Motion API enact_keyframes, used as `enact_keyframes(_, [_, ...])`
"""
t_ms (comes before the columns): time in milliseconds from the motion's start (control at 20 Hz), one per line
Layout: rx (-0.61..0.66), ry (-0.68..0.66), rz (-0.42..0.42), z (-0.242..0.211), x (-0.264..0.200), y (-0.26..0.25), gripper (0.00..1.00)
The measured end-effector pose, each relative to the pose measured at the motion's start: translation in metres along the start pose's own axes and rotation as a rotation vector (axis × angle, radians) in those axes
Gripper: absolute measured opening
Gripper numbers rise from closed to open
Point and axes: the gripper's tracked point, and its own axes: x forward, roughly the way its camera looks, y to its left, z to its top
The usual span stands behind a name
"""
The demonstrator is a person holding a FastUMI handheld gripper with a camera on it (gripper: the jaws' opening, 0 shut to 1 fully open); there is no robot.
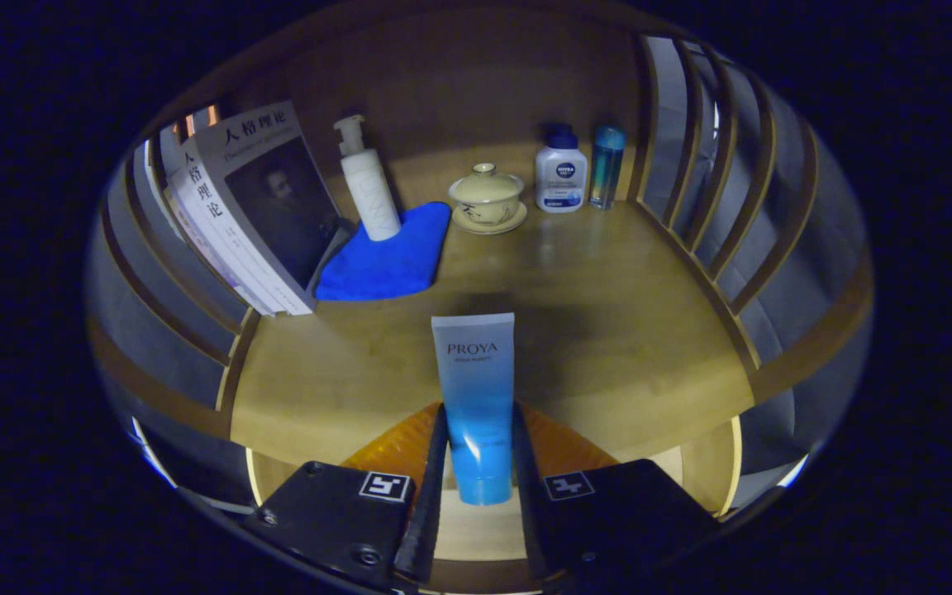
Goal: Pull open the drawer, take out the items inside it, and place them on the countertop above the cabinet.
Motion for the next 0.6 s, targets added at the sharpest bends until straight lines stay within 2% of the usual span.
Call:
enact_keyframes(300, [0.020,0.019,0.009,-0.003,0.012,0.002,0.45])
enact_keyframes(600, [-0.038,0.026,-0.042,-0.012,0.017,0.001,0.49])
